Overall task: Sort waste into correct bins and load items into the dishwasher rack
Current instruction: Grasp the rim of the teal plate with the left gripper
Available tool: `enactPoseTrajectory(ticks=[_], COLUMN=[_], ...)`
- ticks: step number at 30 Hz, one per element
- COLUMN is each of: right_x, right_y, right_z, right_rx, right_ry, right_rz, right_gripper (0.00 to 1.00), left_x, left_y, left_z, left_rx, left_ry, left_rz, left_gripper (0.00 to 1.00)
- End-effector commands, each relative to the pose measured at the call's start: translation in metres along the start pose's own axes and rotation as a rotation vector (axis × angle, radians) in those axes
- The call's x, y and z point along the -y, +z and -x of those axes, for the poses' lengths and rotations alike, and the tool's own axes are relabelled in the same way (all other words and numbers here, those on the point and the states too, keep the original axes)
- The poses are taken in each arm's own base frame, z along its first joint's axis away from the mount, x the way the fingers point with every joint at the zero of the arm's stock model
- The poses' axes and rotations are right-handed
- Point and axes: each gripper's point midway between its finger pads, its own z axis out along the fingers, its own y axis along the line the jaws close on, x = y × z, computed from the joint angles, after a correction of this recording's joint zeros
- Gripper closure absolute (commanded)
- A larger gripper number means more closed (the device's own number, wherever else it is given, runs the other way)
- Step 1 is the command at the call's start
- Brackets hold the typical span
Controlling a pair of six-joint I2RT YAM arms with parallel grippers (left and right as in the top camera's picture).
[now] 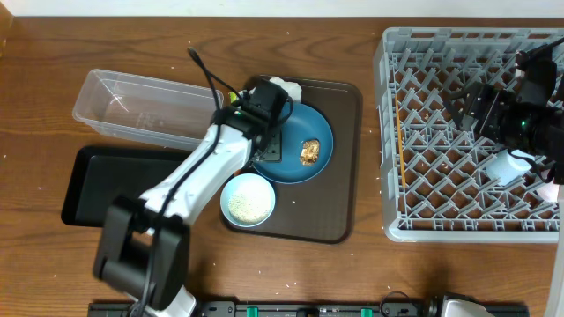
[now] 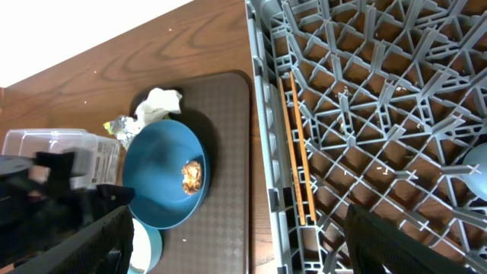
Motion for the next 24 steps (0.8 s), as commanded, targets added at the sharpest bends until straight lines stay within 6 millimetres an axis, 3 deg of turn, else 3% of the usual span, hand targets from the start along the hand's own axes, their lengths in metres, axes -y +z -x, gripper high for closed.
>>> enactPoseTrajectory(ticks=[1, 6, 10, 16, 19, 24], right_x=[-0.004, -0.003, -0.003, -0.003, -0.002, -0.002], right_y=[0.001, 0.001, 0.001, 0.001, 0.001, 0.001], right_z=[-0.002, -0.002, -0.002, -0.003, -0.003, -0.003], right_rx=[-0.007, -0.008, -0.008, -0.01, -0.012, -0.011], right_ry=[-0.028, -0.028, -0.028, -0.027, -0.029, -0.029], right_rz=[0.001, 0.0, 0.0, -0.001, -0.008, -0.008], right_gripper=[0.19, 0.19, 0.19, 0.19, 0.19, 0.19], left_x=[-0.007, 0.004, 0.025, 0.029, 0.025, -0.003], left_y=[0.02, 0.036, 0.035, 0.033, 0.014, -0.029], left_z=[-0.005, -0.013, -0.009, -0.004, 0.006, 0.025], left_rx=[-0.031, -0.082, -0.08, -0.06, -0.036, 0.074], left_ry=[0.0, 0.002, -0.004, -0.005, 0.011, -0.001], left_rz=[0.05, 0.001, -0.111, -0.132, -0.111, 0.01], left_gripper=[0.49, 0.67, 0.69, 0.69, 0.69, 0.66])
